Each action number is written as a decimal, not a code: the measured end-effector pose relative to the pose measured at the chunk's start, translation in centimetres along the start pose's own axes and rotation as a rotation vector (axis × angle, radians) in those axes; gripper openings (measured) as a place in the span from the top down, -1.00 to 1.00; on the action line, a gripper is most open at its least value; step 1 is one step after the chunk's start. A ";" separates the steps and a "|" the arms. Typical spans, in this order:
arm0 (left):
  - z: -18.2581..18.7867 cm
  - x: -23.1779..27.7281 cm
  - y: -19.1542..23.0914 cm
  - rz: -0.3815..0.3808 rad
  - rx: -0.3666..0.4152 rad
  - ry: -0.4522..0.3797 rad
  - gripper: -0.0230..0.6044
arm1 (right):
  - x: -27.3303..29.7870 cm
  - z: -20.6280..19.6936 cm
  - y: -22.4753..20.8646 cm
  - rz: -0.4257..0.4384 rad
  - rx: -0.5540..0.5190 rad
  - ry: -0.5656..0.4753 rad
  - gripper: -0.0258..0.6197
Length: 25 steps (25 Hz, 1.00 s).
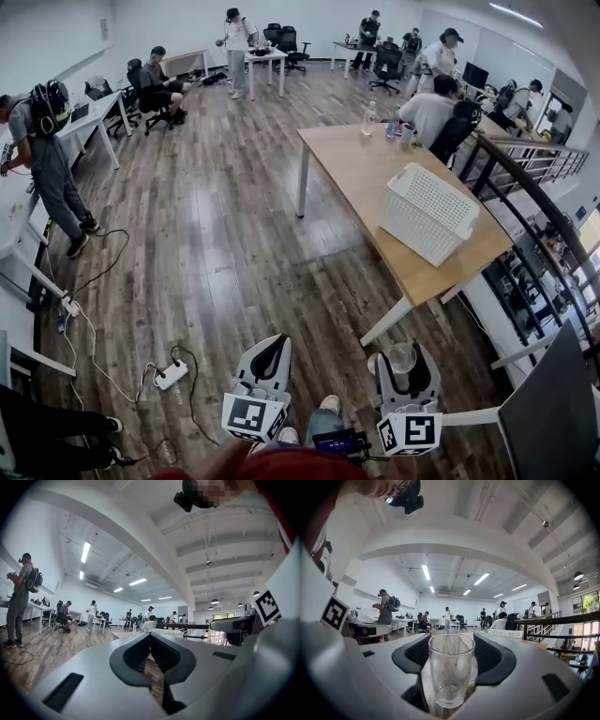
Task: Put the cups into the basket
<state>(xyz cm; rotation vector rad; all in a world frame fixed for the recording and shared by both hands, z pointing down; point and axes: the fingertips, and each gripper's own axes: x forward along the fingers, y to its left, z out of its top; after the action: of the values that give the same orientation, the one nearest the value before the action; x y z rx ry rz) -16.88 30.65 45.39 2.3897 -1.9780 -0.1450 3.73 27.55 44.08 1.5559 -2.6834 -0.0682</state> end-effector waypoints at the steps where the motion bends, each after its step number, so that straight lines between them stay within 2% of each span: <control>1: -0.1 0.4 -0.1 -0.001 0.002 0.002 0.90 | 0.2 0.0 -0.4 -0.002 0.004 0.001 0.04; 25: -0.7 13.9 -5.1 -0.077 0.036 0.058 0.90 | 6.3 -1.2 -11.8 -0.050 0.039 0.028 0.04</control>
<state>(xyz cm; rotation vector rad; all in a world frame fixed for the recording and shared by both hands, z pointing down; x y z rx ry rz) -9.22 17.97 44.99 2.4637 -1.8810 -0.0420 10.88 16.22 44.69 1.6225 -2.6399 0.0040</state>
